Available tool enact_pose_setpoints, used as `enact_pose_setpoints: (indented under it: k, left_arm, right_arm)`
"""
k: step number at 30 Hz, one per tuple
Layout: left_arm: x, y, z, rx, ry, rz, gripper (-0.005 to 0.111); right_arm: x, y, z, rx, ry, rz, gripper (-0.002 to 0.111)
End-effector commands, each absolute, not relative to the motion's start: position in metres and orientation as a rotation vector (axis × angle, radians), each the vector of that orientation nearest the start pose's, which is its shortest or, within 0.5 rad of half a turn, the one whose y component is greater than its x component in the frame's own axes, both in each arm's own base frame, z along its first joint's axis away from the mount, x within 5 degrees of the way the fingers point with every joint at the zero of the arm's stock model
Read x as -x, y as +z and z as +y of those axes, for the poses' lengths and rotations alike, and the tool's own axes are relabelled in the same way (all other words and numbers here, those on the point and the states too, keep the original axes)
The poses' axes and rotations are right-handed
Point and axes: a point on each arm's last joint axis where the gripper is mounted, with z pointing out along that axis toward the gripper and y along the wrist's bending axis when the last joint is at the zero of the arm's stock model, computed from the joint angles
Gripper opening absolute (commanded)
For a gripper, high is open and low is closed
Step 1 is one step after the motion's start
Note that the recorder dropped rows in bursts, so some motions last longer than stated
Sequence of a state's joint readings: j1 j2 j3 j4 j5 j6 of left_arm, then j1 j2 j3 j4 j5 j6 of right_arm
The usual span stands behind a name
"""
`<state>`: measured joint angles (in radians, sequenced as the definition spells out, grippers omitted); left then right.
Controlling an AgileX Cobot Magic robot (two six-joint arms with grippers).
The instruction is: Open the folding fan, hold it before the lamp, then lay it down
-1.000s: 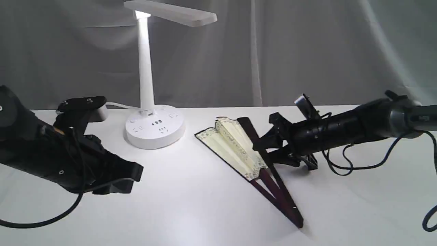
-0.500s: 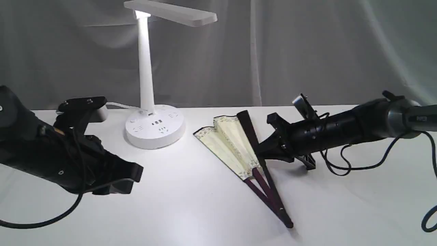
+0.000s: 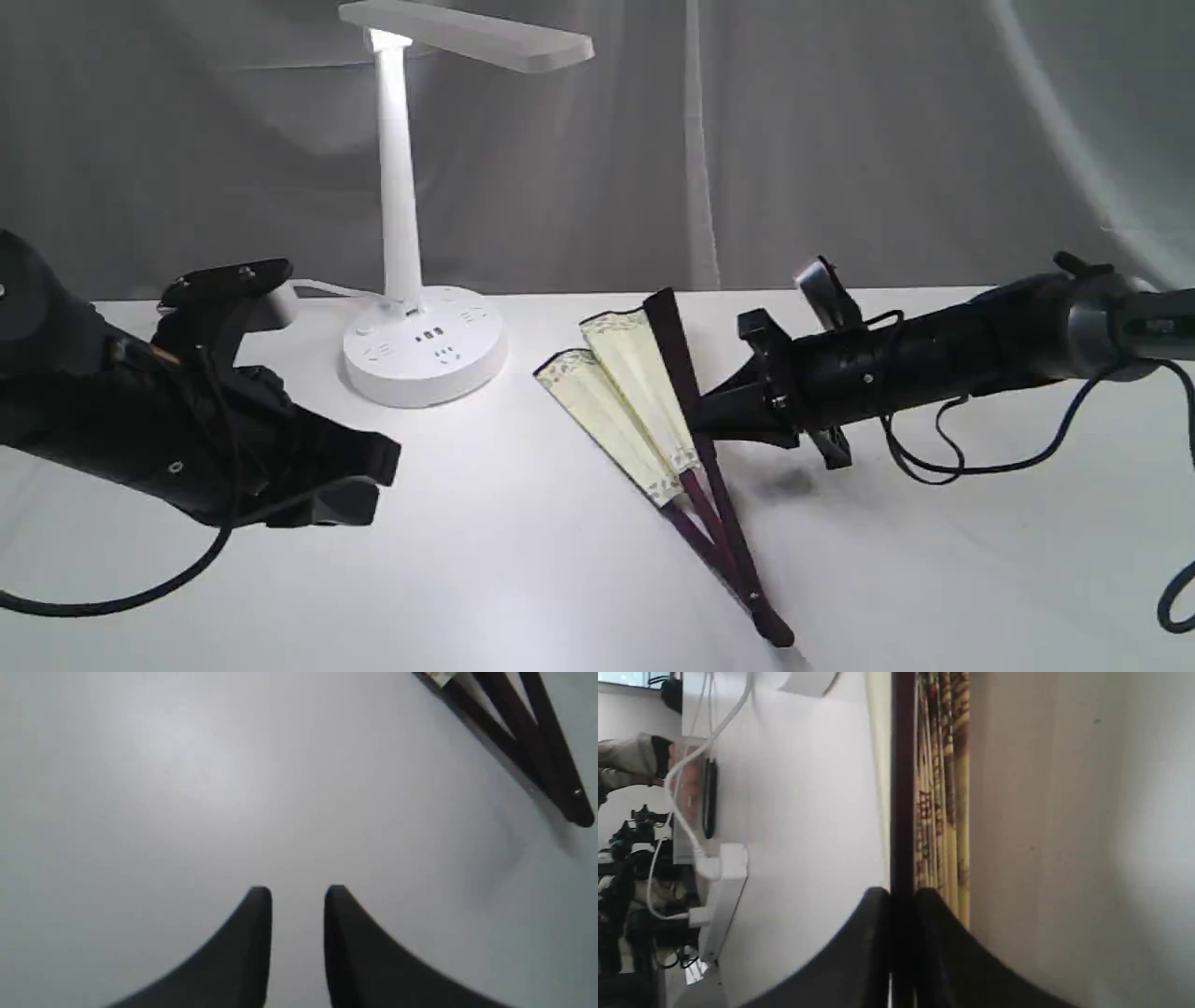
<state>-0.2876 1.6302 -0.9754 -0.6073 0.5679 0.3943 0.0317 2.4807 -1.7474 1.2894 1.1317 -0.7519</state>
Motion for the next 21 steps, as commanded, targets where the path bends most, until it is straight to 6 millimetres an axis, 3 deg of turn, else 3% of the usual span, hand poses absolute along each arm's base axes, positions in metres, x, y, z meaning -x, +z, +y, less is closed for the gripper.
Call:
enact_pose_setpoints:
  k: [1, 7, 12, 16, 21]
  left_arm:
    - [-0.303, 0.217, -0.127, -0.31, -0.654, 2.559, 0.021]
    - [-0.307, 0.226, -0.134, -0.336, -0.754, 2.431, 0.023]
    - [-0.312, 0.231, -0.136, -0.281, -0.795, 2.361, 0.04]
    - [-0.316, 0.229, -0.129, -0.41, -0.612, 2.323, 0.046]
    - [-0.32, 0.226, -0.12, -0.684, -0.336, 2.252, 0.036]
  right_arm:
    - [-0.473, 0.116, 0.083, 0.108, 1.596, 2.428, 0.0]
    - [-0.475, 0.137, 0.071, 0.099, 1.571, 2.384, 0.0]
    - [-0.473, 0.16, 0.069, 0.134, 1.542, 2.357, 0.0]
    - [-0.471, 0.179, 0.069, 0.144, 1.532, 2.333, 0.0]
    - [-0.468, 0.198, 0.068, 0.173, 1.505, 2.32, 0.0]
